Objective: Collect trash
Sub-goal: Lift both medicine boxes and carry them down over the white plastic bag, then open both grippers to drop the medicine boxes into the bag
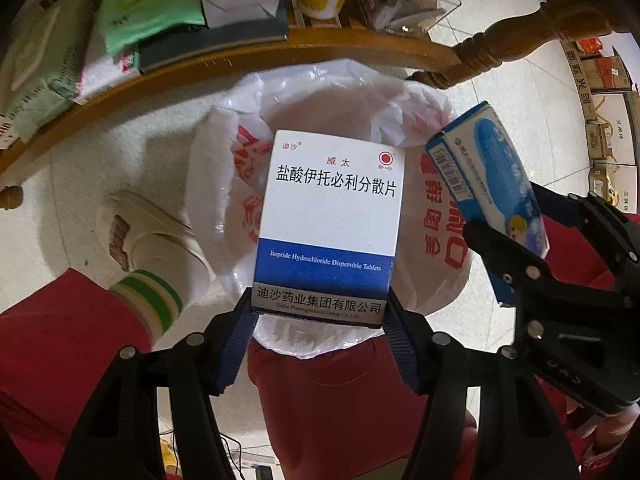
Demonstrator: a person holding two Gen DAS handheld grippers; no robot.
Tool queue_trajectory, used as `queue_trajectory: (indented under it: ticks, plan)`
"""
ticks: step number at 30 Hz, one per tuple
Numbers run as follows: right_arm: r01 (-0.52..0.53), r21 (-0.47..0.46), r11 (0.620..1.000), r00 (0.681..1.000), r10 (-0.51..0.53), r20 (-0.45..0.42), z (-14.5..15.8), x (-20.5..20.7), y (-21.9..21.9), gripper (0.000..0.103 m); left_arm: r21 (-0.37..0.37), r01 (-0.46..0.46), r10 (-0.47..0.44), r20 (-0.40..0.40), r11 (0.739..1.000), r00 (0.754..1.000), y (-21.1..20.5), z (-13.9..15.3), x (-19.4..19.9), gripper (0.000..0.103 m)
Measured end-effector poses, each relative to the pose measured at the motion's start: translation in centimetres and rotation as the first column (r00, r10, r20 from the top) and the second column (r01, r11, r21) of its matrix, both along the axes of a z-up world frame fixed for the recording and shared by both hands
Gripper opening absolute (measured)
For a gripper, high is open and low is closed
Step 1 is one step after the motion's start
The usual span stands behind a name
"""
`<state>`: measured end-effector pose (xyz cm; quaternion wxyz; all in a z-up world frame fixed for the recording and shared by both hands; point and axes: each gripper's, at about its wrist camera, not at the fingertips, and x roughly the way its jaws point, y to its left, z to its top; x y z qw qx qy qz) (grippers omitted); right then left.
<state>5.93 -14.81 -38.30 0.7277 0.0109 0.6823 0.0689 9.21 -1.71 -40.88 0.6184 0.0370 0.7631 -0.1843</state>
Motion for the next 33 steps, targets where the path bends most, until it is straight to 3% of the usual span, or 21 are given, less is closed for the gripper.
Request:
queue_trajectory:
  ticks: [11, 23, 33]
  plan:
    - [0.037, 0.038, 0.999, 0.998, -0.035, -0.048, -1.7, 0.9, -0.6, 0.062, 0.009, 0.015, -0.014, -0.090, 1.000, 0.996, -0.3, -3.0, 0.2, 0.060]
    - [0.040, 0.073, 0.996, 0.996, -0.034, -0.082, -2.4, 1.2, -0.4, 0.063, 0.026, 0.014, -0.010, -0.120, 1.000, 0.993, -0.6, -3.6, 0.3, 0.061]
    - [0.045, 0.068, 0.997, 0.994, -0.038, -0.099, -2.9, 1.4, -0.4, 0.063, 0.060, 0.016, -0.008, -0.126, 0.998, 0.992, -0.3, -3.9, 0.2, 0.073]
